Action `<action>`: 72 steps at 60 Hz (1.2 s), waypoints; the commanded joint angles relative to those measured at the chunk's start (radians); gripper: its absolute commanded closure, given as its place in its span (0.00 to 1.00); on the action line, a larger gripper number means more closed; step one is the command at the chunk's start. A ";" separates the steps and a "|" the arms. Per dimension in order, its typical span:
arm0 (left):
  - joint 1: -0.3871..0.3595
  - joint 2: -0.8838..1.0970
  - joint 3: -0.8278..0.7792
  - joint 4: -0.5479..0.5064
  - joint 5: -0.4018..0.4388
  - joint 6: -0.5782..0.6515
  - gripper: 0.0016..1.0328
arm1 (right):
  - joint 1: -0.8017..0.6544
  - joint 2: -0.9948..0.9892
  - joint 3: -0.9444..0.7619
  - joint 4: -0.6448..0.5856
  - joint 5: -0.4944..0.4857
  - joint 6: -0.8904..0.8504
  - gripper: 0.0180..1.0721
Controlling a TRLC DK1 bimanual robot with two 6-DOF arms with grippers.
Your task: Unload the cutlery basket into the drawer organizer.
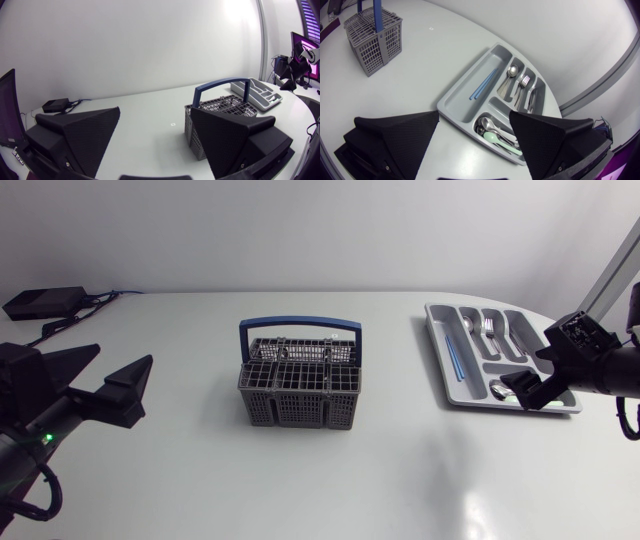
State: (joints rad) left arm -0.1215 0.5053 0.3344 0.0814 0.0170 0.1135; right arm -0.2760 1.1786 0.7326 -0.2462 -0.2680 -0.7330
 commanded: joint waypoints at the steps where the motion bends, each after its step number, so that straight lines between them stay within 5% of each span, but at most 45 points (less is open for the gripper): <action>1: 0.016 -0.044 -0.046 0.019 -0.006 0.006 0.04 | 0.031 -0.056 -0.056 0.012 0.023 0.078 0.04; 20: 0.056 -0.217 -0.155 -0.019 -0.010 -0.039 0.07 | 0.198 -0.272 -0.229 0.097 0.199 0.162 0.04; 53: 0.121 -0.505 -0.334 -0.081 -0.017 -0.113 0.07 | 0.212 -0.412 -0.430 0.315 0.311 0.256 0.04; 72: 0.121 -0.505 -0.334 -0.081 -0.017 -0.113 0.07 | 0.212 -0.553 -0.490 0.370 0.343 0.343 0.04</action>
State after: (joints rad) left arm -0.0071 0.0063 0.0181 -0.0025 0.0013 0.0189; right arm -0.0727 0.6376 0.2714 0.1097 0.0597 -0.4191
